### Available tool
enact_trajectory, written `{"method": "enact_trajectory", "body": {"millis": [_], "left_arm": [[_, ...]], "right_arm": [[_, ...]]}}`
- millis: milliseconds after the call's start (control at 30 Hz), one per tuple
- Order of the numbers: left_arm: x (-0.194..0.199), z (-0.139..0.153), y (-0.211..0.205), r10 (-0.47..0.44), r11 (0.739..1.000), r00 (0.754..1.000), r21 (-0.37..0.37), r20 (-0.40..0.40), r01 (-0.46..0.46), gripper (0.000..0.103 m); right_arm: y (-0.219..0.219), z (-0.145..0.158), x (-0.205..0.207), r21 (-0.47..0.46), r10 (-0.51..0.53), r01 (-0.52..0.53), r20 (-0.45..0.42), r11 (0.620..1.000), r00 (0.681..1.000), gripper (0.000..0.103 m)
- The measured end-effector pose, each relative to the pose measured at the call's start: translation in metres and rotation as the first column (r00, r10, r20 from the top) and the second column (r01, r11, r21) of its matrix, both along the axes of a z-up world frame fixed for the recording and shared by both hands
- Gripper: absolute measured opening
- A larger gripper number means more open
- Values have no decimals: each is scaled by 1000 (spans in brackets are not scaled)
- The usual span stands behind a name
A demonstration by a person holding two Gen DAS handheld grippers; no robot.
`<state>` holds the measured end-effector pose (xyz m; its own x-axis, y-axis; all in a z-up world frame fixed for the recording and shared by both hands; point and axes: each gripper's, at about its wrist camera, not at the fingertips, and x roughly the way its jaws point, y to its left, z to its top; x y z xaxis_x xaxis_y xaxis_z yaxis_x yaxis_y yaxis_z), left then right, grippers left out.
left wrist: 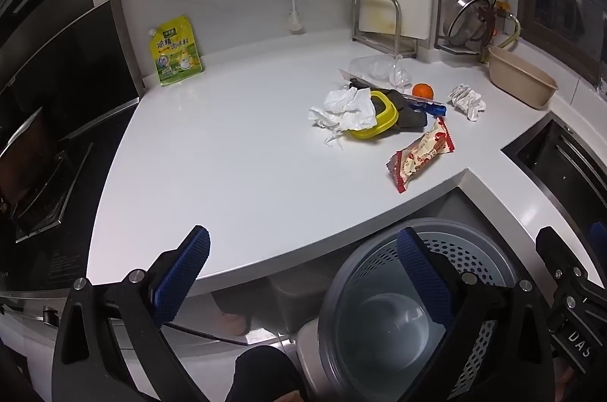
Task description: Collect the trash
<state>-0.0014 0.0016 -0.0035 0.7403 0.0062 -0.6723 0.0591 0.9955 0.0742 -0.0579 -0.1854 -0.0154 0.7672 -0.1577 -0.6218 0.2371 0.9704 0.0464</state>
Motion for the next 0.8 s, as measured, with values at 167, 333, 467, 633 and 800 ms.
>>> {"method": "enact_trajectory", "body": {"millis": [167, 333, 467, 633, 800], "left_arm": [[-4, 0, 1, 1, 1000, 1000, 3, 6, -1, 97], [-1, -1, -2, -1, 1000, 1000, -1, -5, 1, 97], [2, 0, -1, 0, 1000, 1000, 1, -5, 0, 97], [2, 0, -1, -2, 1000, 1000, 3, -6, 2, 97], [2, 1, -1, -2, 1000, 1000, 6, -1, 2, 97]], "right_arm": [[-1, 0, -2, 1, -3, 3, 1, 1000, 1000, 95], [-2, 0, 0, 2, -3, 3, 0, 1000, 1000, 95], [-3, 0, 0, 2, -3, 3, 2, 1000, 1000, 95], [-2, 0, -1, 2, -3, 3, 0, 1000, 1000, 95], [-3, 0, -1, 3, -3, 3, 3, 1000, 1000, 95]]}}
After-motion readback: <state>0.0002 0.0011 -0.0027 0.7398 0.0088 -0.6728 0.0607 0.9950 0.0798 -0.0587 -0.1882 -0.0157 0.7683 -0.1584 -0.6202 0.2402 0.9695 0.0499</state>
